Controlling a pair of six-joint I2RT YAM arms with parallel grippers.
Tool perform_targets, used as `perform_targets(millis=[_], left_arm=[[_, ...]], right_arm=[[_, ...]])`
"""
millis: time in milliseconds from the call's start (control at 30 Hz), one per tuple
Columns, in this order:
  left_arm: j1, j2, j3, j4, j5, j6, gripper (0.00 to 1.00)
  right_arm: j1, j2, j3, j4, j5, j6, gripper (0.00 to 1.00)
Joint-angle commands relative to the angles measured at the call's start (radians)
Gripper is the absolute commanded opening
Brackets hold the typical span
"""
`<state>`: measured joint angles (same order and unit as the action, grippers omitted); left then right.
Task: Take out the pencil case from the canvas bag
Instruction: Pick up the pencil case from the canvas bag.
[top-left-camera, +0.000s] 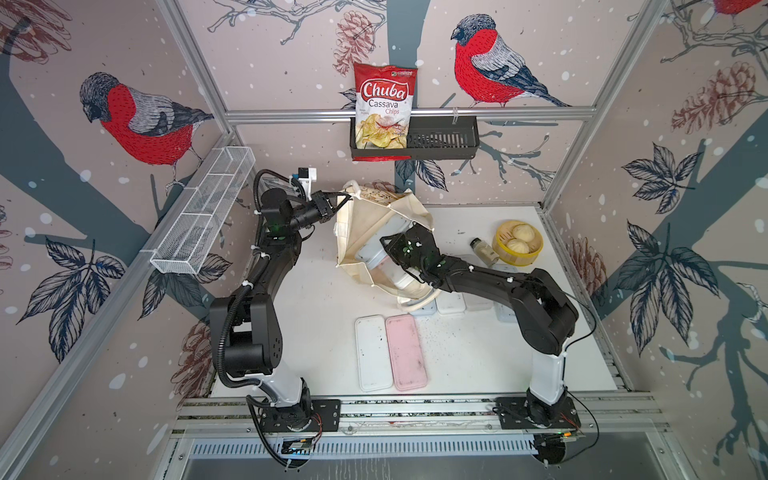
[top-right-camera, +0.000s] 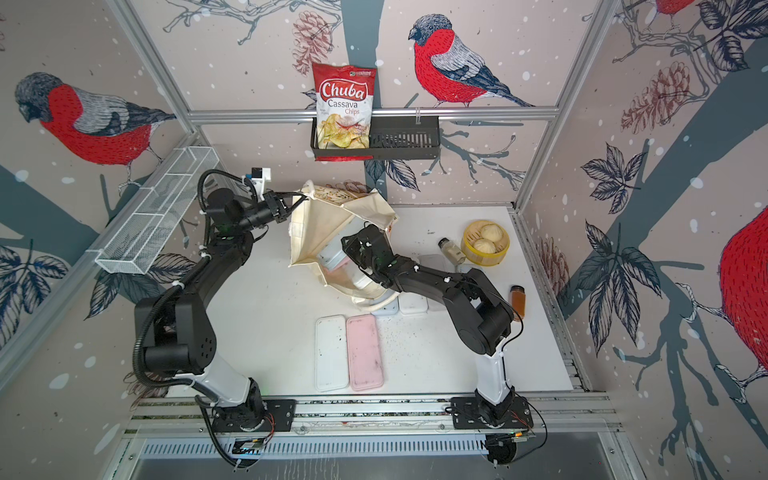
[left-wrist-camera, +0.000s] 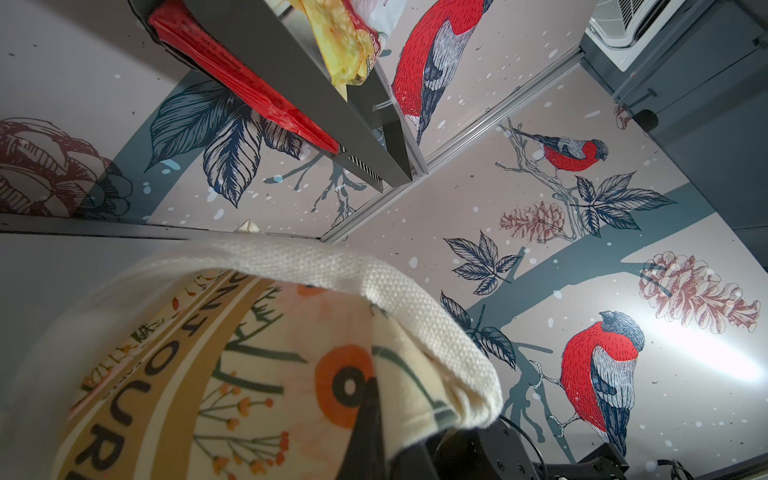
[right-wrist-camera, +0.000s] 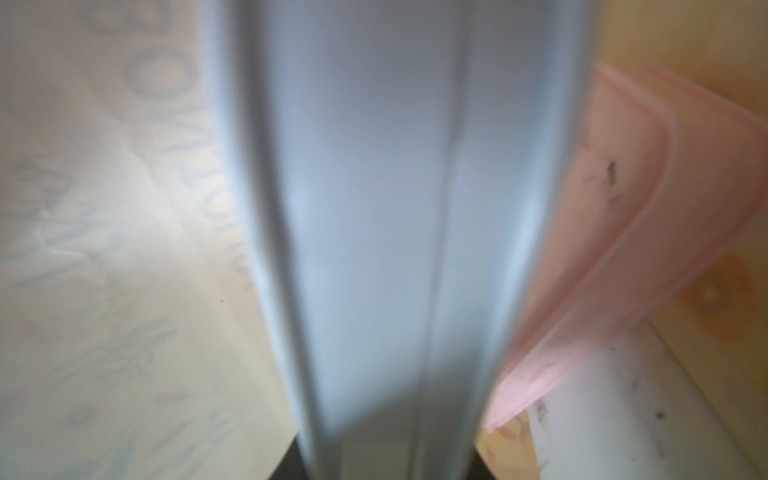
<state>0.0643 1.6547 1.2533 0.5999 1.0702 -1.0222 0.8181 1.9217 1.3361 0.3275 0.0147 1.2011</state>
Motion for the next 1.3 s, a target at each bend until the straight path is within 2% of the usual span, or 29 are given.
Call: perform_targets(millis=[0, 200, 667, 1000, 1267], left_arm=[[0.006, 0.007, 0.000, 0.080, -0.035, -0.012, 0.00], [0.006, 0.003, 0.003, 0.084, -0.033, -0.016, 0.00], [0.013, 0.001, -0.003, 0.132, -0.022, -0.049, 0.00], [0.019, 0.014, -0.015, 0.190, -0.021, -0.074, 0.00], [0.050, 0.011, -0.023, 0.215, -0.029, -0.088, 0.00]], right_arm=[[0.006, -0.027, -0.005, 0.038, -0.003, -0.090, 0.24], [0.007, -0.050, 0.002, 0.027, -0.041, -0.139, 0.24], [0.020, -0.143, -0.047, -0.005, -0.030, -0.187, 0.23], [0.042, -0.254, -0.035, -0.120, -0.021, -0.349, 0.22], [0.029, -0.372, -0.056, -0.181, -0.117, -0.479, 0.22]])
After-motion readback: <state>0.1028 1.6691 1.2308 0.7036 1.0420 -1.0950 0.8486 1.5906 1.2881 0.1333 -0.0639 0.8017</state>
